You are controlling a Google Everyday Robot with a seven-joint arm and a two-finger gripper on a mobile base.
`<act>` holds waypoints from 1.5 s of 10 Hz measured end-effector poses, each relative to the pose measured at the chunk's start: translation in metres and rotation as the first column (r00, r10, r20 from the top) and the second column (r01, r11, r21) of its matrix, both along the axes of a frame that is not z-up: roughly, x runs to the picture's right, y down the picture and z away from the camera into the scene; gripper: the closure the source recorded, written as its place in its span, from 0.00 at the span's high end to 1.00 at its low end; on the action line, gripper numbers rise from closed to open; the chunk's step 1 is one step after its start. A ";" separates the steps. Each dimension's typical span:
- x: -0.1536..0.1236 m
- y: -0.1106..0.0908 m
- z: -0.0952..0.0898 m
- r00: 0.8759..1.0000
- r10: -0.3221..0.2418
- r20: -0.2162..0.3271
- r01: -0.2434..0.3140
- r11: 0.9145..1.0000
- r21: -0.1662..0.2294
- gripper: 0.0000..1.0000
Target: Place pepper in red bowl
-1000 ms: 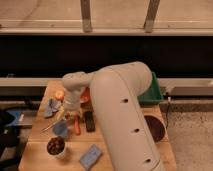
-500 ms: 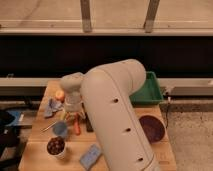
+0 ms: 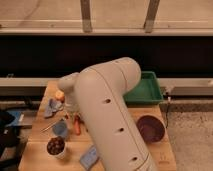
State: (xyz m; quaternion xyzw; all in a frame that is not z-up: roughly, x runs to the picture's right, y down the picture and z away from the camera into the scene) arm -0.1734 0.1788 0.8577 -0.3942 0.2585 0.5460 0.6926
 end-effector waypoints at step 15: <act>0.021 -0.103 -0.115 0.972 0.119 0.201 -0.187 0.912 0.364 0.00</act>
